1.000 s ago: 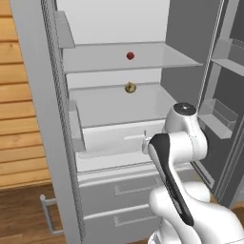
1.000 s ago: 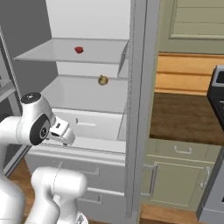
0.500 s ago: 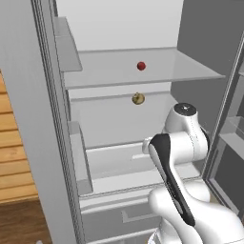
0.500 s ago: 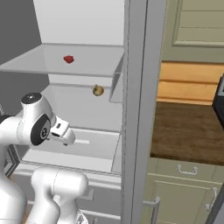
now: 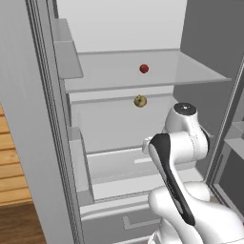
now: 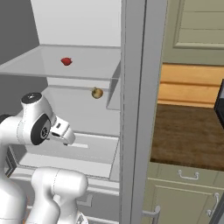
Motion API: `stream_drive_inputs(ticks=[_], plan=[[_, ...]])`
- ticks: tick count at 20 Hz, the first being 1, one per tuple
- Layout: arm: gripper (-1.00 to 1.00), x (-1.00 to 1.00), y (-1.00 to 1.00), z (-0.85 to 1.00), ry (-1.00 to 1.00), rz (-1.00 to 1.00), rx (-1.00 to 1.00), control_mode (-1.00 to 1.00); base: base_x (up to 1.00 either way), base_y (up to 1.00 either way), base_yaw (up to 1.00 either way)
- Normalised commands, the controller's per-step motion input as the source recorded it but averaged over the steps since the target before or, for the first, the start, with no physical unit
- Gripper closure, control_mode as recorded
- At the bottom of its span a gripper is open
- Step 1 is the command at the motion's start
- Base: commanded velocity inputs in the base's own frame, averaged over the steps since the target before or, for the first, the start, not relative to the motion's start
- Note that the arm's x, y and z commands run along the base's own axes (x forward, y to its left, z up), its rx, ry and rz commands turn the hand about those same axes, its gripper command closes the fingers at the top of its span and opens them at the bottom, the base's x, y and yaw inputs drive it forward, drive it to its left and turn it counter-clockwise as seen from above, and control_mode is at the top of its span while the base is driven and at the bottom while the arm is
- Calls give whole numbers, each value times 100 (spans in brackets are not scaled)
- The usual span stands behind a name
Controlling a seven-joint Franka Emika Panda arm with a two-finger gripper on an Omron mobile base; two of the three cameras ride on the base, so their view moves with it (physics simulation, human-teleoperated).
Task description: Take the strawberry from the fridge and place it on top of the pancake, located on the dining counter.
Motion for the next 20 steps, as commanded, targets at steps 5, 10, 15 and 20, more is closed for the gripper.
stream_drive_inputs(ticks=[5,10,15,20], plan=[[-100,0,0,0,0,0,0,100,19,3,0],[-100,0,1,36,-18,2,-4,-100,0,0,0],[-100,0,17,94,-40,9,-3,-100,0,0,0],[-100,0,29,100,-35,0,0,-100,0,0,0]])
